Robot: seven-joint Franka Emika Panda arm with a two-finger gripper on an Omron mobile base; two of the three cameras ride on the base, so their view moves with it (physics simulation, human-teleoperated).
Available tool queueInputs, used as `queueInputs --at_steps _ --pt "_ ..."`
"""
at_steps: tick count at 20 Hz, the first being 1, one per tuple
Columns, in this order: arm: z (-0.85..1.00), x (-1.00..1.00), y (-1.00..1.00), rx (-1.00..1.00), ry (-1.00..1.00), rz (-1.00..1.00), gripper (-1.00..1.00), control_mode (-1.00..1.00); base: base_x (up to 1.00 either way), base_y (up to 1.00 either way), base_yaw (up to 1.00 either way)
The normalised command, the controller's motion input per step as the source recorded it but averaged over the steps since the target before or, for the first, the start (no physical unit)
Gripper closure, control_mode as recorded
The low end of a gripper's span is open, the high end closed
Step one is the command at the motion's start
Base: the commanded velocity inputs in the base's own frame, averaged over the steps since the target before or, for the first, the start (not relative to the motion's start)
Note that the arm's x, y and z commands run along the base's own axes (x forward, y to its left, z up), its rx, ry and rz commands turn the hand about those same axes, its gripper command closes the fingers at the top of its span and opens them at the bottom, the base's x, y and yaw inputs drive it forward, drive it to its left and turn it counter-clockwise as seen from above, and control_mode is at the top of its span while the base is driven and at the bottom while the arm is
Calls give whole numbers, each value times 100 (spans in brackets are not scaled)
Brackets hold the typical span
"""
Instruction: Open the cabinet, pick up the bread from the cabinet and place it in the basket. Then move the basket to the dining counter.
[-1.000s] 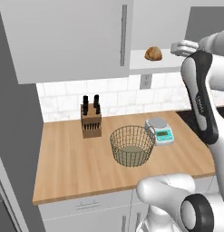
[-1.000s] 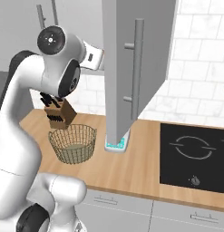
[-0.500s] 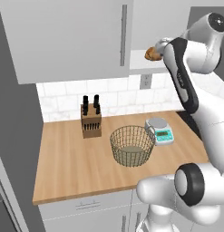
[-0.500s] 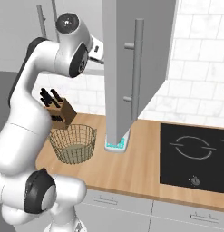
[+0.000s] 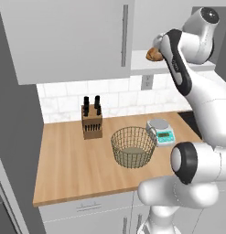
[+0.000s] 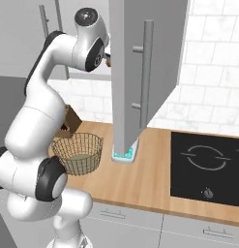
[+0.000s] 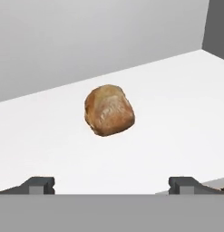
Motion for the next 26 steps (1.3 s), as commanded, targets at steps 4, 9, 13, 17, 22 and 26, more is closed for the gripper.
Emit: queueInputs --at_steps 4,9,13,17,22,26 --pt "-21 50 0 0 -4 3 -100 -100 0 0 0" --pt "-1 48 0 0 -8 4 -100 -100 0 0 0" --pt "-5 51 0 0 -1 4 -100 -100 0 0 0" --pt "0 51 0 0 0 4 -100 -100 0 0 0" --pt "-12 34 0 0 0 3 -100 -100 0 0 0" --pt "-28 17 0 -2 0 3 -100 -100 0 0 0"
